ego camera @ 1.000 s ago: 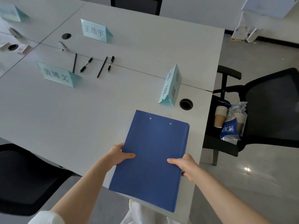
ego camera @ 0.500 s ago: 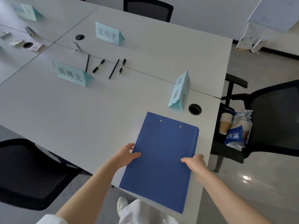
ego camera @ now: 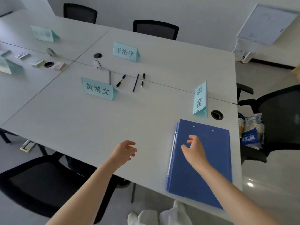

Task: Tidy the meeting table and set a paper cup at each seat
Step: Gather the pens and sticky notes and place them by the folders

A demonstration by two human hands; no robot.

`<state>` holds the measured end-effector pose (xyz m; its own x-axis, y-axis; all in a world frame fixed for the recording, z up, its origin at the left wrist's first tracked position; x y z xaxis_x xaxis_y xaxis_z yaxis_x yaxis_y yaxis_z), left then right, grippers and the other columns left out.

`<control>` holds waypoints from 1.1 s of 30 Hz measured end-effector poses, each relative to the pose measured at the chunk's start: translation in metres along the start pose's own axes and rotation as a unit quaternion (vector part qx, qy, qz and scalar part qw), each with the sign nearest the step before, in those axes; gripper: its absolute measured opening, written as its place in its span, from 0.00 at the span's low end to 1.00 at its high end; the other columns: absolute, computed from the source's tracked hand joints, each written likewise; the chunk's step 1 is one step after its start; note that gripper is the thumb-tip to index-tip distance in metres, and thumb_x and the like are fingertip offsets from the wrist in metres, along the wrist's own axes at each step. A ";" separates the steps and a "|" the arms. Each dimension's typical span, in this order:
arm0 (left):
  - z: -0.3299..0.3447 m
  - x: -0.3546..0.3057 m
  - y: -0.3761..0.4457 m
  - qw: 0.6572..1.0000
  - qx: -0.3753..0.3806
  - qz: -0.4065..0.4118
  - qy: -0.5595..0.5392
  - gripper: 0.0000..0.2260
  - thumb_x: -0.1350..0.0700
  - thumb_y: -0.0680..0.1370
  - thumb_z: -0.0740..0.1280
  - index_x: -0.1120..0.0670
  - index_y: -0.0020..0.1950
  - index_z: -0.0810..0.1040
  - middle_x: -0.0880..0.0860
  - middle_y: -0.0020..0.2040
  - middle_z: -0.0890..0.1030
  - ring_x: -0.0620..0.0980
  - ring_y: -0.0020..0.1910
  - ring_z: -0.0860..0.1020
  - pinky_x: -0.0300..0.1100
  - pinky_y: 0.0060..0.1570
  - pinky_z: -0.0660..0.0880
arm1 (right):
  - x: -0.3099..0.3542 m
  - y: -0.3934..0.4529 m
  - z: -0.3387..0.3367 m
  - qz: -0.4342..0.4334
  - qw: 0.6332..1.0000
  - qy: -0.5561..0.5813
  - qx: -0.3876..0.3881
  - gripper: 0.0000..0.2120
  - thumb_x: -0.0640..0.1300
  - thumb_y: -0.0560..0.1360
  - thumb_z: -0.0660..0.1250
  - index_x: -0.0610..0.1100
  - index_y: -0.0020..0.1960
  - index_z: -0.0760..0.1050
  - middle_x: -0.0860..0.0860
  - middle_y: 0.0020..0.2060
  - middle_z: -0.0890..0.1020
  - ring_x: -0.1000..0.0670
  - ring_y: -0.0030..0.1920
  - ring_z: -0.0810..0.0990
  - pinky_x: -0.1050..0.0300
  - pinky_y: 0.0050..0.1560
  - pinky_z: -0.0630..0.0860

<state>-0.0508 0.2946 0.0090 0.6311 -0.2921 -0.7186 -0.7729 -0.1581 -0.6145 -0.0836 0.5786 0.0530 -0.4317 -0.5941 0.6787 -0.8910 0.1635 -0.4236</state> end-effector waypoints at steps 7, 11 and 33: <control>-0.053 0.004 0.014 1.000 -0.012 0.006 -0.008 0.07 0.67 0.78 0.63 0.58 0.52 0.77 0.52 0.40 0.81 0.48 0.36 0.79 0.41 0.39 0.74 | 0.046 -0.010 0.070 -0.029 0.998 -0.005 0.060 0.21 0.41 0.78 0.61 0.42 0.70 0.65 0.48 0.58 0.76 0.52 0.53 0.73 0.61 0.47 0.67; -0.079 -0.014 0.039 0.999 -0.025 0.019 0.015 0.08 0.65 0.78 0.63 0.56 0.52 0.78 0.54 0.45 0.83 0.50 0.41 0.81 0.43 0.44 0.76 | 0.082 0.020 0.083 -0.045 0.997 -0.010 0.065 0.18 0.41 0.77 0.61 0.42 0.67 0.68 0.51 0.52 0.76 0.52 0.49 0.75 0.65 0.38 0.70; -0.081 -0.214 0.392 0.954 -0.162 0.083 0.238 0.11 0.61 0.79 0.61 0.60 0.60 0.71 0.59 0.58 0.77 0.61 0.56 0.76 0.47 0.48 0.71 | 0.263 0.427 0.164 -0.054 0.995 -0.073 0.042 0.12 0.47 0.76 0.65 0.43 0.36 0.72 0.39 0.38 0.83 0.37 0.45 0.82 0.47 0.50 0.79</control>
<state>-0.4943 0.2187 -0.0513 0.4567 -0.7209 -0.5212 -0.8880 -0.3338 -0.3164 -0.5545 0.3628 -0.0482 -0.3036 -0.7133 0.6317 -0.9134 0.0293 -0.4059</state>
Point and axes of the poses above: each hand's wrist, its own y-axis towards the middle knuckle, its own z-axis out of the palm, x = y × z, the point moved 6 cm from there along y, towards the middle knuckle
